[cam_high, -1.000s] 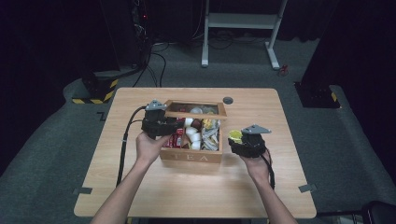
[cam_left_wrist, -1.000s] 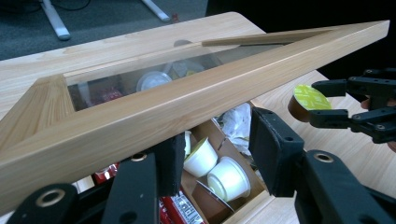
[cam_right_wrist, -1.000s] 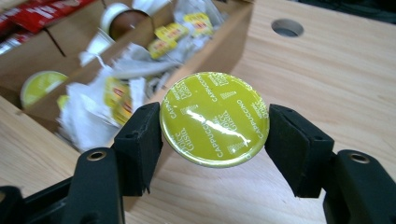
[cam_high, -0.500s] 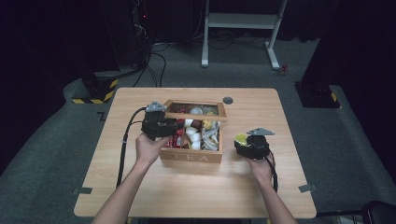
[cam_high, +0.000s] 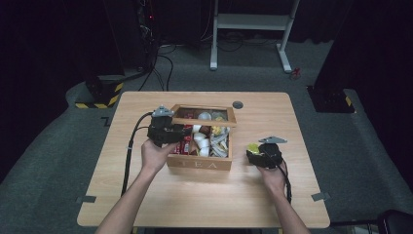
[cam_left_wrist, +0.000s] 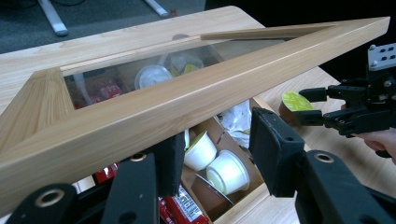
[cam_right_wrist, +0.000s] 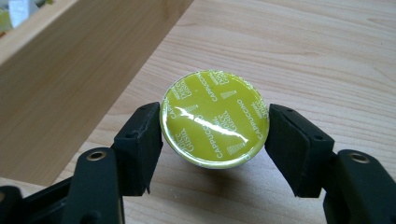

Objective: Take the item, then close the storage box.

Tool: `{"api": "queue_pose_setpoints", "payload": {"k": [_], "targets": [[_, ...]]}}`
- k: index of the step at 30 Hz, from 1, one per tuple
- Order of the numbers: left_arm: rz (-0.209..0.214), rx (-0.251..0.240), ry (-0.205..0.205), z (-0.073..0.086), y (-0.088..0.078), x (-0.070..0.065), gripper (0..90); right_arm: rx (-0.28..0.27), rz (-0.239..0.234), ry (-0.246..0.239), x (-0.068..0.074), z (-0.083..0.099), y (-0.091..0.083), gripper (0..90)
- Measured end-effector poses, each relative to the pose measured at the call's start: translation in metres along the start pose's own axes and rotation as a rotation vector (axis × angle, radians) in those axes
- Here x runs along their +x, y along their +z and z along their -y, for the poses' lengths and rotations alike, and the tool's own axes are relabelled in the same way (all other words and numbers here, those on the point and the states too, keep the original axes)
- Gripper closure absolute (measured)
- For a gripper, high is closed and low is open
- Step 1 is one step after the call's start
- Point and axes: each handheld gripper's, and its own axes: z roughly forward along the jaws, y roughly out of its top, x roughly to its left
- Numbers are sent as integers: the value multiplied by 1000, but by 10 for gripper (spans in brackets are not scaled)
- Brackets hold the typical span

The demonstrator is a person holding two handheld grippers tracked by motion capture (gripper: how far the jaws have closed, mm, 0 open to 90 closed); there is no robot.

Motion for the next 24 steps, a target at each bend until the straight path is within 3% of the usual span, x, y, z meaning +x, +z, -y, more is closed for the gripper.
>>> {"api": "queue_pose_setpoints", "payload": {"k": [7,11,14,22,24], "targets": [[-1,4,1,0,0,0,553,-11,-20,-1,-2,5,1,368],[-5,-2,2,1,0,-1,549,-33,-57,25,-5,10,0,334],[-7,-11,1,2,1,-1,554,-25,-56,11,-4,12,-1,328],[4,-8,-5,1,0,0,548,-68,-79,49,-12,21,-23,319],[8,-5,0,2,0,0,548,-79,-73,81,-19,30,-31,328]]}}
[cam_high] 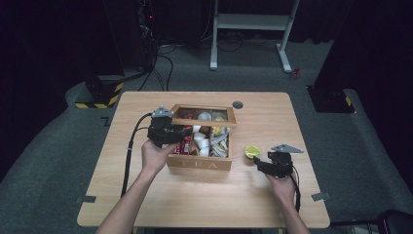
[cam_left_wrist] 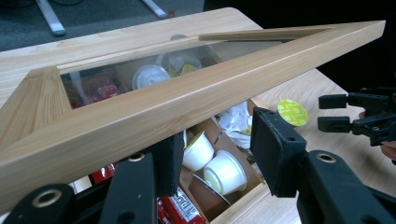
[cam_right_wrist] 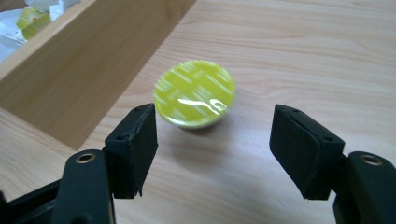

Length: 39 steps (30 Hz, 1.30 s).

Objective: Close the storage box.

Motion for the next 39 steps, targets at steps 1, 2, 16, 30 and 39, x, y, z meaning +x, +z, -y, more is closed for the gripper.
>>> {"api": "queue_pose_setpoints", "payload": {"k": [1,2,16,30,39], "targets": [[0,0,0,0,0,0,549,-2,6,3,-3,3,-2,331],[-1,-3,-3,1,0,0,549,-4,15,9,-6,6,-5,335],[-22,7,1,6,2,-3,553,39,127,87,-35,41,-15,353],[-40,37,20,18,4,-6,543,43,218,-4,-31,46,-11,325],[-38,51,11,30,6,-8,546,42,223,-2,-31,46,-11,321]]}}
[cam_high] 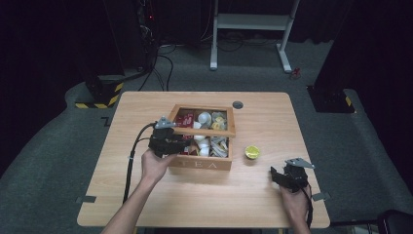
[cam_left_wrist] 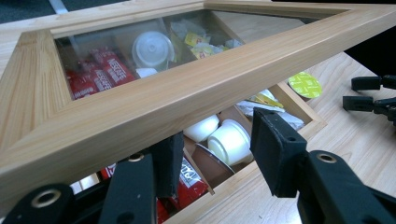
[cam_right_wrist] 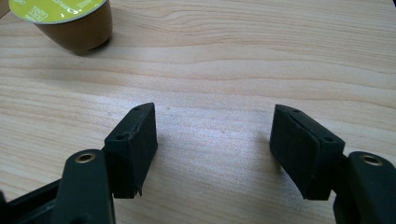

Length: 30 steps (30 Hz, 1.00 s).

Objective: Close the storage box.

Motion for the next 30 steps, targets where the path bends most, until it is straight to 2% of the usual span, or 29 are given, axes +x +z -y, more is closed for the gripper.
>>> {"api": "queue_pose_setpoints", "payload": {"k": [18,30], "targets": [[0,23,-18,15,5,-1,551,2,0,1,0,0,0,318],[-16,54,-8,25,10,-3,537,2,0,0,0,0,0,318]]}}
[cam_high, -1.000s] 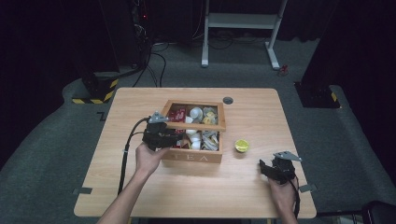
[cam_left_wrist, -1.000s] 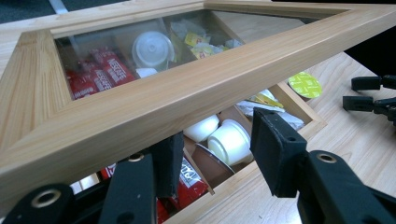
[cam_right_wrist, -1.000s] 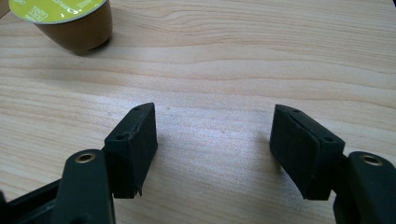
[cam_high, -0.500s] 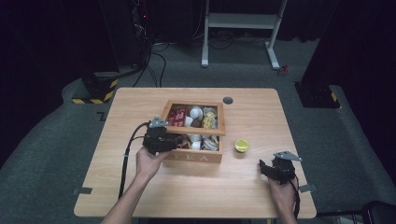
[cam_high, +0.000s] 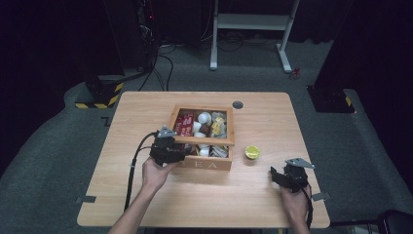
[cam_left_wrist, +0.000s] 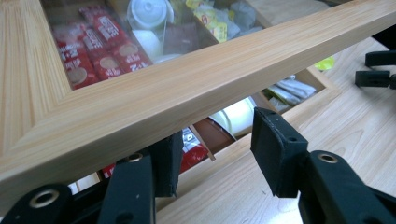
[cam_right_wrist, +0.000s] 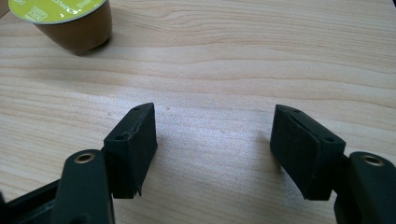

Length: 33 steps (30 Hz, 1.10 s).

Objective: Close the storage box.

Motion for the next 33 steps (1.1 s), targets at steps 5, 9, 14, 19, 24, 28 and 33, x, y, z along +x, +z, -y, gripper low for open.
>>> {"api": "queue_pose_setpoints", "payload": {"k": [5,9,14,19,24,28,33], "targets": [[-8,20,10,5,4,-1,534,0,0,1,0,0,0,318],[-5,38,9,10,7,-1,531,0,0,1,0,0,0,318],[-9,42,10,14,9,-1,529,0,0,1,0,0,0,318],[-1,45,-1,18,11,-1,524,-2,-1,-3,0,0,0,318],[1,36,-3,21,10,-2,526,-1,-1,1,1,0,0,318],[-3,30,8,23,9,-5,530,-1,-1,1,1,0,0,318],[6,19,6,27,7,-8,533,0,-1,1,1,0,0,318]]}}
